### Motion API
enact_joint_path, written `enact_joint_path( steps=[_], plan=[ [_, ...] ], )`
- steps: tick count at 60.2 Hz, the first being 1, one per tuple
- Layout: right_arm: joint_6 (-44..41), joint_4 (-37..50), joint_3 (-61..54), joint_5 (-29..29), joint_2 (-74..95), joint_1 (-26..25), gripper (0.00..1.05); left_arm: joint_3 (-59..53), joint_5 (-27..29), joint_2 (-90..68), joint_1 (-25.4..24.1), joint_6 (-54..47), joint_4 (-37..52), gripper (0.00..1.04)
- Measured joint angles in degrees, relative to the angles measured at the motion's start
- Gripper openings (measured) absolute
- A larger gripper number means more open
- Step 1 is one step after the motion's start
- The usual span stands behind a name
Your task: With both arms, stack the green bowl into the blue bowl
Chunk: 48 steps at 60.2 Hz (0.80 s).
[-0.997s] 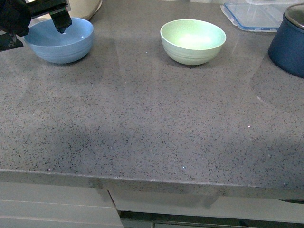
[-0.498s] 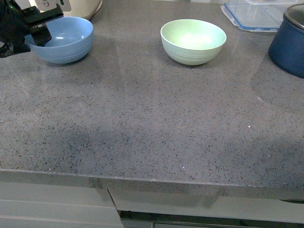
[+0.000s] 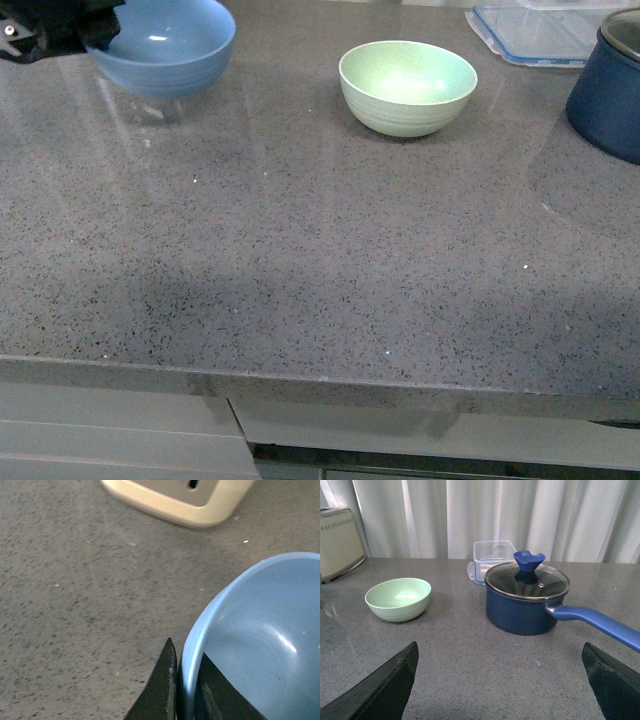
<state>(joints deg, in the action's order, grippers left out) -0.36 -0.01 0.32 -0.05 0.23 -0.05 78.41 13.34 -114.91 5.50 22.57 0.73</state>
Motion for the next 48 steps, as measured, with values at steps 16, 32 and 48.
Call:
enact_joint_path(
  steps=[16, 32, 48],
  plan=[
    [0.0, 0.0, 0.0, 0.0, 0.0, 0.0, 0.95, 7.0, -0.3, -1.9, 3.6, -0.1, -1.8, 0.05],
    [0.0, 0.0, 0.0, 0.0, 0.0, 0.0, 0.95, 11.0, -0.5, -7.3, 5.4, 1.2, -3.3, 0.05],
    [0.0, 0.0, 0.0, 0.0, 0.0, 0.0, 0.95, 11.3, -1.2, -9.5, 6.2, 2.3, -3.3, 0.05]
  ],
)
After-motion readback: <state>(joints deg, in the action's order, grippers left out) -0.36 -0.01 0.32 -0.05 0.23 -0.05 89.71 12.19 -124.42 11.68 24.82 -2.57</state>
